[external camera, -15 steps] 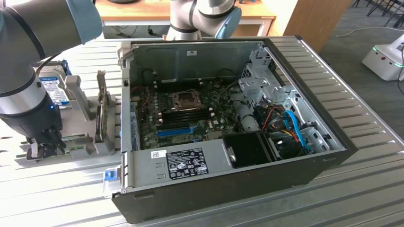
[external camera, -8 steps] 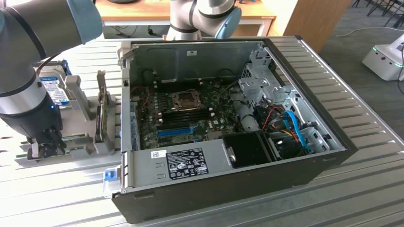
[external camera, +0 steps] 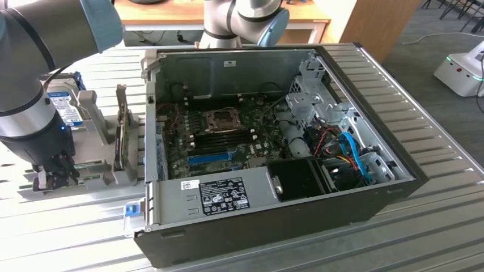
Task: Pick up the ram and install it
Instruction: 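Pick up the ram and move it above insertion slot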
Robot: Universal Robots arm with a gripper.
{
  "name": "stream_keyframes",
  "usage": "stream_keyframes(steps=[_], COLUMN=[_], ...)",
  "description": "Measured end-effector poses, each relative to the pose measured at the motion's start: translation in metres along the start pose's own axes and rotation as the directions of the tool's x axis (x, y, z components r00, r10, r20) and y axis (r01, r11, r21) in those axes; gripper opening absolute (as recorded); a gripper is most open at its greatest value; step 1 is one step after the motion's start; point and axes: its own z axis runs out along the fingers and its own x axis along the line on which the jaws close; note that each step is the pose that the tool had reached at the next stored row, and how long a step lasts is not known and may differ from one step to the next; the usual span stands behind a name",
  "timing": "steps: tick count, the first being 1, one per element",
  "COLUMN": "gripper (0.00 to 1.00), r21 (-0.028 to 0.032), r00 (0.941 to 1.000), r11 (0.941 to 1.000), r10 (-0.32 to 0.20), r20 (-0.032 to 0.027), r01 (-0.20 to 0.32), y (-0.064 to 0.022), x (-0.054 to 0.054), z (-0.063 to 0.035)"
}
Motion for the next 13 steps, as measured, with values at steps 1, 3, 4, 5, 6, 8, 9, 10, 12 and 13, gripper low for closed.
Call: stream_keyframes(steps=[1, 3, 4, 5, 6, 8, 9, 10, 12, 13], gripper=[0.21, 0.20, 0.13, 0.13, 0.13, 0.12, 0.12, 0.12, 0.12, 0.12], r21=[0.0000, 0.0000, 0.0000, 0.0000, 0.0001, 0.0000, 0.0000, 0.0001, 0.0001, 0.0001], r00=[1.0000, 1.0000, 1.0000, 1.0000, 1.0000, 1.0000, 1.0000, 1.0000, 1.0000, 1.0000], r11=[1.0000, 1.0000, 1.0000, 1.0000, 1.0000, 1.0000, 1.0000, 1.0000, 1.0000, 1.0000], r10=[0.000, 0.000, 0.000, 0.000, 0.000, 0.000, 0.000, 0.000, 0.000, 0.000], r20=[0.0000, 0.0001, 0.0001, 0.0001, 0.0000, 0.0000, 0.0000, 0.0000, 0.0001, 0.0000], r01=[0.000, 0.000, 0.000, 0.000, 0.000, 0.000, 0.000, 0.000, 0.000, 0.000], y=[0.0000, 0.0000, 0.0000, 0.0000, 0.0000, 0.0000, 0.0000, 0.0000, 0.0000, 0.0000], x=[0.0000, 0.0000, 0.0000, 0.0000, 0.0000, 0.0000, 0.0000, 0.0000, 0.0000, 0.0000], z=[0.0000, 0.0000, 0.0000, 0.0000, 0.0000, 0.0000, 0.0000, 0.0000, 0.0000, 0.0000])
